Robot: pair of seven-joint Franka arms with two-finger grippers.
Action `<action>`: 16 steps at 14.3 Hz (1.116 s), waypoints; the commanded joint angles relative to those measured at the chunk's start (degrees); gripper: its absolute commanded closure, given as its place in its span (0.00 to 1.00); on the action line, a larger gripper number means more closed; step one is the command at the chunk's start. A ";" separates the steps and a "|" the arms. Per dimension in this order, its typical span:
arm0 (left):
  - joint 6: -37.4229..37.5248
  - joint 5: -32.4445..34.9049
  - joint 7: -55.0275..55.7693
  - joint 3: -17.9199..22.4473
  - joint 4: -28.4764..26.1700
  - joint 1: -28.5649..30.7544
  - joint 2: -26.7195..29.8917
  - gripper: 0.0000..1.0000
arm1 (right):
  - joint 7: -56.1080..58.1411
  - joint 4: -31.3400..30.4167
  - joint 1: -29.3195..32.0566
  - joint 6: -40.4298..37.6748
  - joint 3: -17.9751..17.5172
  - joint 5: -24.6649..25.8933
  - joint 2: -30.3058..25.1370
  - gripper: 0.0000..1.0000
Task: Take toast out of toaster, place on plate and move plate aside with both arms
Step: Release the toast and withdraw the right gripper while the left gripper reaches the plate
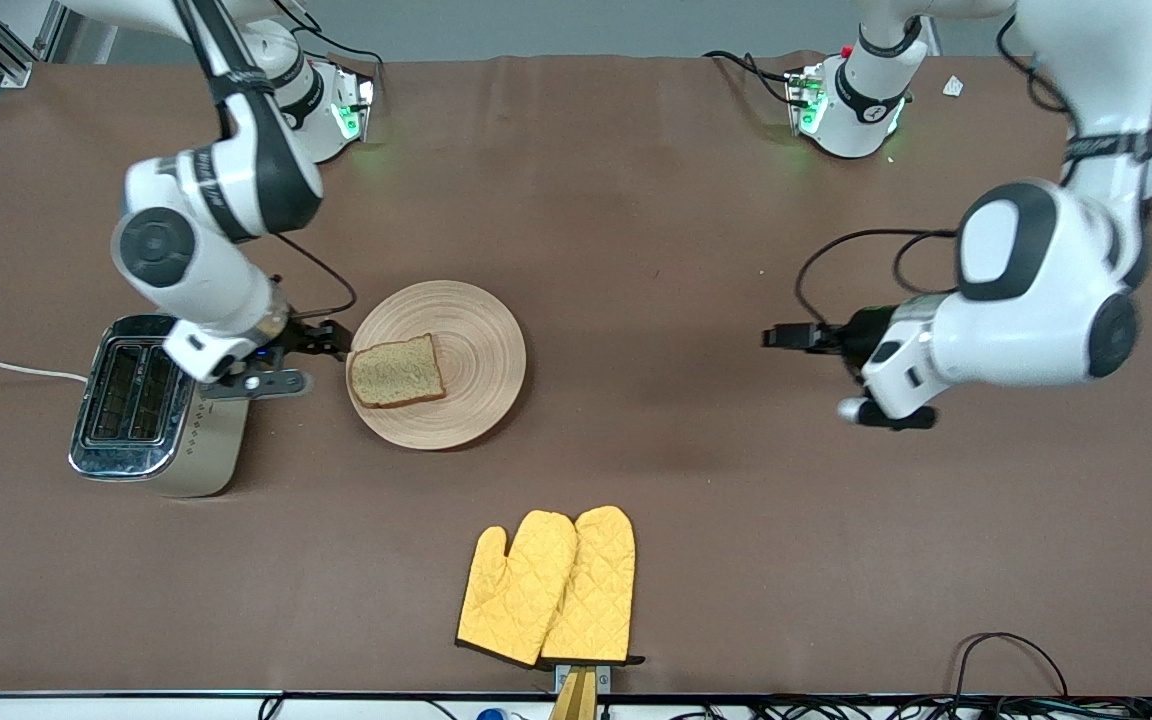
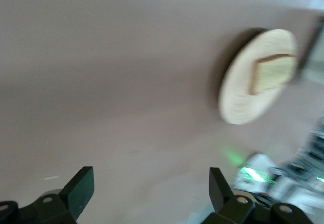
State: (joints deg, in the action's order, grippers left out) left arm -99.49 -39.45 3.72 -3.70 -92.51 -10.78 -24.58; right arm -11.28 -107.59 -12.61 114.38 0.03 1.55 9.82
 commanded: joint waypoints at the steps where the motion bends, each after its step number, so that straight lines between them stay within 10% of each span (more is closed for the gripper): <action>1: -3.67 -11.84 -2.47 0.00 2.33 -3.35 -7.75 0.00 | 5.54 9.65 7.75 -6.35 -0.91 0.65 -0.16 0.00; 9: -25.73 -28.38 -16.96 0.00 12.44 -21.10 -25.95 0.00 | 9.78 31.02 19.89 -29.89 -0.91 -4.88 -1.12 0.00; 13: -32.06 -37.26 -25.94 0.00 12.53 -26.12 -29.38 0.01 | 13.30 31.92 20.78 -34.58 -0.91 -4.54 -2.71 0.00; 16: -35.93 -42.89 -32.61 0.00 12.44 -29.29 -31.23 0.34 | 13.12 32.01 19.91 -33.09 -1.17 -4.28 -2.53 0.00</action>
State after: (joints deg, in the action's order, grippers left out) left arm -133.23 -78.89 -24.62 -4.15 -81.47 -38.22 -54.20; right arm 1.58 -75.39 7.45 80.42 -0.41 -2.63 7.48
